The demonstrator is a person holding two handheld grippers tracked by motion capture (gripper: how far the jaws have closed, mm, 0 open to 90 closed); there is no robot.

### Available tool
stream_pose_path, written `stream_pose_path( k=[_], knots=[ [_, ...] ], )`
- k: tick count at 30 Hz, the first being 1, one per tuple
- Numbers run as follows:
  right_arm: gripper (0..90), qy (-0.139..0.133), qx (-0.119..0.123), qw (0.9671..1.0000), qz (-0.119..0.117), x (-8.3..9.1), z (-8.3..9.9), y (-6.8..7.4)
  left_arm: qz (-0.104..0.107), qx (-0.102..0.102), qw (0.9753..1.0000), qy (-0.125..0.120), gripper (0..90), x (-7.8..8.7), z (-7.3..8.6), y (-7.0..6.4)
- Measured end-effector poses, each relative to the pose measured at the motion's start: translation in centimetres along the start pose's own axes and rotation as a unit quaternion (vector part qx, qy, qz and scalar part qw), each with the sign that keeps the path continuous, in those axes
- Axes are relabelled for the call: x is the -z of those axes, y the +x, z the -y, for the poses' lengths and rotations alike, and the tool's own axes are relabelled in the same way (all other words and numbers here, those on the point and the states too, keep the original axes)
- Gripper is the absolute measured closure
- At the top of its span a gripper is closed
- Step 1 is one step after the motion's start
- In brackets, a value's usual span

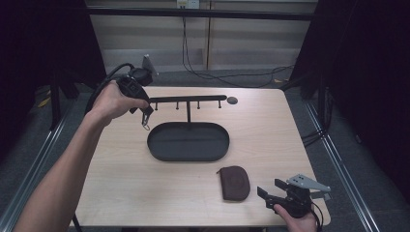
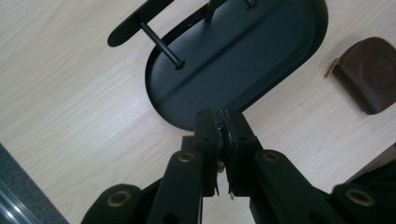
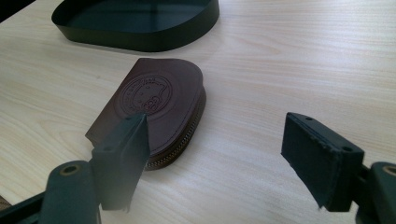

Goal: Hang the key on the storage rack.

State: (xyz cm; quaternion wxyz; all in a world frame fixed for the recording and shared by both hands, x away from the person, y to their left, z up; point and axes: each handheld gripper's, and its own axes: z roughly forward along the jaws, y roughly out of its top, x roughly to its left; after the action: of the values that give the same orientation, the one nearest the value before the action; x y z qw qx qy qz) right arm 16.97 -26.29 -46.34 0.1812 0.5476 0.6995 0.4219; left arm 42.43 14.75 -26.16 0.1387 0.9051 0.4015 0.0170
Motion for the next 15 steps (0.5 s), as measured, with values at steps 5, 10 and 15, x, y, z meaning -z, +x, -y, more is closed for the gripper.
stream_pose_path(
  k=[5,10,15],
  knots=[
    [23.3,0.0,-0.001,1.0,-0.001,0.0,0.0,0.0,-0.002,0.0,1.0,0.002,85.2,-0.1,-0.8,0.0],
    [23.3,-0.001,-0.001,1.0,-0.003,0.1,0.0,-0.1,-0.005,0.003,1.0,0.001,85.2,-0.1,-1.7,0.1],
    [23.4,-0.002,-0.003,1.0,-0.004,0.1,0.0,-0.1,-0.002,0.015,0.9999,0.008,85.2,-0.6,-2.7,0.5]
  ],
)
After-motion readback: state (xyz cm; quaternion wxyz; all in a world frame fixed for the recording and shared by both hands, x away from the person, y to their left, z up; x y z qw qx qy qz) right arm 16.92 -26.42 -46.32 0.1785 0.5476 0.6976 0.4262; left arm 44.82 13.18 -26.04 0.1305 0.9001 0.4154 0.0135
